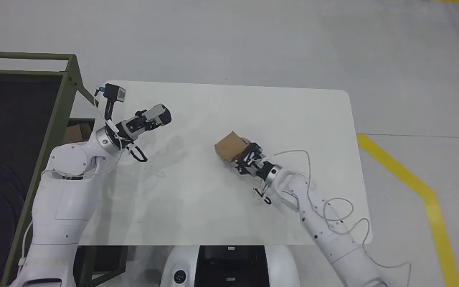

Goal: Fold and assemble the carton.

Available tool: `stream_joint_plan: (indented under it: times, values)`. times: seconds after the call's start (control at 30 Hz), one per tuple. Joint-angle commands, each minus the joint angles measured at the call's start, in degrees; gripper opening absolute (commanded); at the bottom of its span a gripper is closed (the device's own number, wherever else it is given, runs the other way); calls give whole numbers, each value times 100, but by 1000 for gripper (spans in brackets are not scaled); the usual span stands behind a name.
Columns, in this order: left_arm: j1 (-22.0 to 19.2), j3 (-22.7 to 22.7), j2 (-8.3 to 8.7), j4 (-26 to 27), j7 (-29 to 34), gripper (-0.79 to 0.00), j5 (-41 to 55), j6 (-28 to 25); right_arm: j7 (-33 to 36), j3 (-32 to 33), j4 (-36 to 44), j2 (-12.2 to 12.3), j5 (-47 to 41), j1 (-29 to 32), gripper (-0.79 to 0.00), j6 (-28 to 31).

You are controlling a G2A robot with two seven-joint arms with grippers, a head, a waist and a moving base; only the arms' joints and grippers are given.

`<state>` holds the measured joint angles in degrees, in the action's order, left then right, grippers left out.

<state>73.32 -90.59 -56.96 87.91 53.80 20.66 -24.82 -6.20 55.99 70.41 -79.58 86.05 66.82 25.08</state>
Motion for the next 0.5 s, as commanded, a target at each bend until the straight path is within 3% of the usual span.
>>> stream_joint_plan:
  times: [0.0, 0.17, 0.3, 0.47]
  values:
    - [0, 0, 0, 0, 0, 0, 0, 0, 117, -8, 16, 1, -22, 1, 0, 11]
    - [0, 0, 0, 0, 0, 0, 0, 0, 186, 56, 179, 37, -100, 83, 0, 158]
    - [0, 0, 0, 0, 0, 0, 0, 0, -90, 341, 567, 132, -248, 293, 0, 413]
    - [0, 0, 0, 0, 0, 0, 0, 0, -480, 670, 928, 195, -529, 494, 0, 272]
